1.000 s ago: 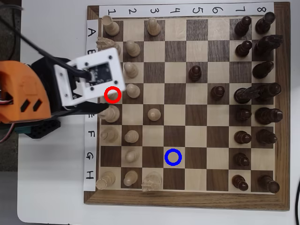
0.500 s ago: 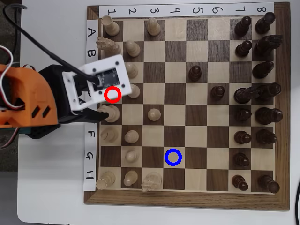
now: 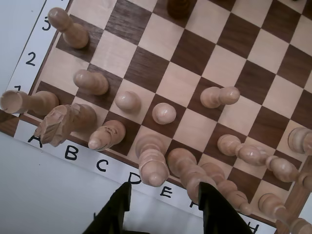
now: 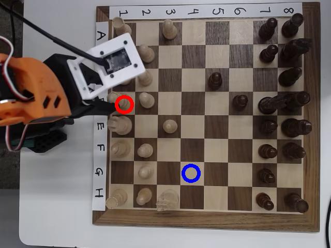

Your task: Move the piece to destination

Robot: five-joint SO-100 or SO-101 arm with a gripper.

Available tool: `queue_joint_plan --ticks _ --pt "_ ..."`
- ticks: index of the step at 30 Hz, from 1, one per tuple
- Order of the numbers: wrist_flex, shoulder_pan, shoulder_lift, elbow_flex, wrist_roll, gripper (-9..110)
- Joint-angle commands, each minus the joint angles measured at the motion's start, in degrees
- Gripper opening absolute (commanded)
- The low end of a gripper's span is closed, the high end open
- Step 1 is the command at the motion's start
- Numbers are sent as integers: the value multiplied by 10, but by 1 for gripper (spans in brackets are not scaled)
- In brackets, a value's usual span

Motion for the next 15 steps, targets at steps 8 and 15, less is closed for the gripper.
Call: queue_joint_plan --ticks 8,15 --pt "1 18 -20 33 -71 15" --pt "0 22 -34 33 -116 14"
